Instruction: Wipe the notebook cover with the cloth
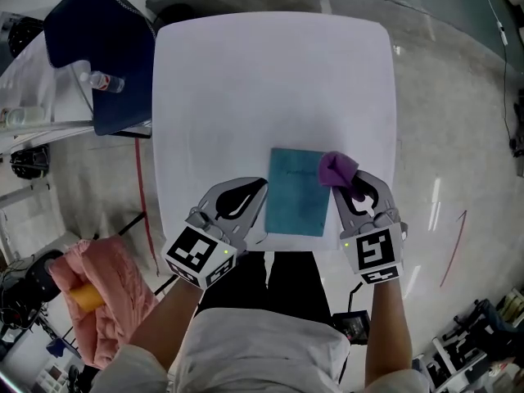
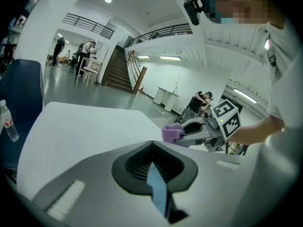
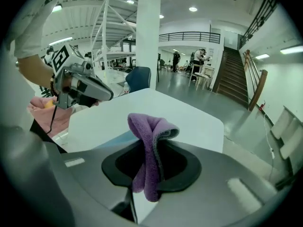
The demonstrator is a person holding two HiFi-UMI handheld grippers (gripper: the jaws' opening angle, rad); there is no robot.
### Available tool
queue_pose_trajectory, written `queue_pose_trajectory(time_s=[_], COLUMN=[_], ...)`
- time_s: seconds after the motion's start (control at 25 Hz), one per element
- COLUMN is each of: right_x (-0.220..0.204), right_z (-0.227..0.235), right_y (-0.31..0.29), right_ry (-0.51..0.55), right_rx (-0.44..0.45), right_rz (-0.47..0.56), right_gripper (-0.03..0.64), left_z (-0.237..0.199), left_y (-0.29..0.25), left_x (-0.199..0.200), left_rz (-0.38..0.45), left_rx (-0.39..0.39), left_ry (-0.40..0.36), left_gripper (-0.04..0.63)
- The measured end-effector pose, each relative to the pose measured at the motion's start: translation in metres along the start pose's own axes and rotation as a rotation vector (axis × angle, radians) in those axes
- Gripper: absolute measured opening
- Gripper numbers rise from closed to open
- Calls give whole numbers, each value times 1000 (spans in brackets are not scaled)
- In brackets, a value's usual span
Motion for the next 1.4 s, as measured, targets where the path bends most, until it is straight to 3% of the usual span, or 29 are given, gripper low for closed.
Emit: queue_pose_trajectory(time_s=[0.36, 0.6, 0.92, 1.12, 1.4], right_x=[-27, -44, -57, -65, -67], right_z=[-10, -12, -17, -29, -32], right_y=[-41, -55, -64, -69, -72], right_ry=[314, 412, 462, 447, 403], right_rx=[91, 154, 211, 259, 261], right_rz=[-146, -206, -264, -332, -362], right_gripper=[109, 109, 109, 107, 106], left_z=[-19, -22, -25, -25, -24], left_y=[-1, -1, 2, 3, 5], left_x=[-15, -18, -24, -26, -32], left_rz=[-8, -7, -7, -8, -14], left_rx=[24, 44, 65, 63, 59], left_ry=[31, 50, 69, 77, 82], left_gripper=[0, 0, 0, 0, 0])
Point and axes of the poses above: the fingertips, and each gripper's own axes: y backward along the fingers, z to its right, x out of its top, the point moved 1 cm from there along y, backward along the fingers, and after that the axes turned 13 degrees about z, right-handed, at the moved point
